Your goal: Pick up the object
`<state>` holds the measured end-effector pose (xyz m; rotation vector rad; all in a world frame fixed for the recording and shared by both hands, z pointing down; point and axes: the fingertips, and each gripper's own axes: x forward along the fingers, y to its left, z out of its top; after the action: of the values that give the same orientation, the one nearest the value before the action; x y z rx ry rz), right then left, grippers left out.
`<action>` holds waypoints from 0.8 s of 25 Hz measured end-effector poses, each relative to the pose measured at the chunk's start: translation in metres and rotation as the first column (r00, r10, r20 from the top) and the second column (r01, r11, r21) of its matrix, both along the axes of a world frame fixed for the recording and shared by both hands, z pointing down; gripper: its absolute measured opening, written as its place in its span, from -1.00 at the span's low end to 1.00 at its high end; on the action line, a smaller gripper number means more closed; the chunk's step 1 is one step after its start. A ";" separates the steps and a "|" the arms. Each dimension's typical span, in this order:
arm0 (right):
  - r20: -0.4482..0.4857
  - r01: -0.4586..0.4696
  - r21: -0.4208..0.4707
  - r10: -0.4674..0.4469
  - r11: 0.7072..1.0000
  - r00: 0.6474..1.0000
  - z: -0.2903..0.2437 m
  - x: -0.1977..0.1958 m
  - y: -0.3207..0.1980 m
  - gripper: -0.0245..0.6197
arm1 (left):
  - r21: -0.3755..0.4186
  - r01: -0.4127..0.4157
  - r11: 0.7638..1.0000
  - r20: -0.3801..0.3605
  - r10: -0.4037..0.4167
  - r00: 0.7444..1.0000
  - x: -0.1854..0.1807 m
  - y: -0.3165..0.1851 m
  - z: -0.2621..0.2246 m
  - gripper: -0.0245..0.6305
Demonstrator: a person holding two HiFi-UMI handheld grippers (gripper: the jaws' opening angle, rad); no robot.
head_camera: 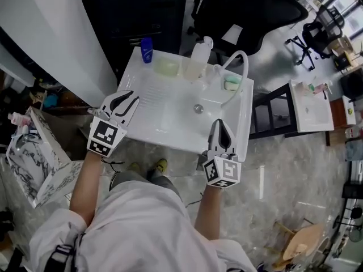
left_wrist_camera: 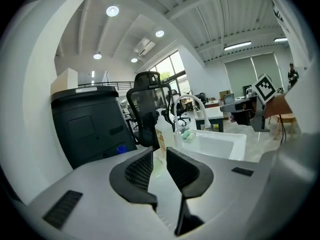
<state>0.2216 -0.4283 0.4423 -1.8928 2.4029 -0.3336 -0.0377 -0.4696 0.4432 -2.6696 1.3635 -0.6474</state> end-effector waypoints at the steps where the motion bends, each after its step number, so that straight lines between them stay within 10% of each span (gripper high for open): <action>1: 0.003 0.001 -0.005 -0.001 1.000 1.000 0.003 0.000 -0.005 -0.90 | -0.003 -0.007 1.000 0.014 0.007 1.000 0.002 -0.005 0.003 -0.69; 20: -0.005 -0.064 -0.096 0.064 0.993 0.998 0.042 -0.020 -0.085 -0.90 | -0.114 -0.249 0.962 0.208 0.269 0.941 0.030 -0.125 0.075 -0.66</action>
<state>0.2021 -0.5133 0.4841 -2.0055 2.3618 -0.4504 -0.0074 -0.5947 0.5179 -2.6751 0.9277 -0.9546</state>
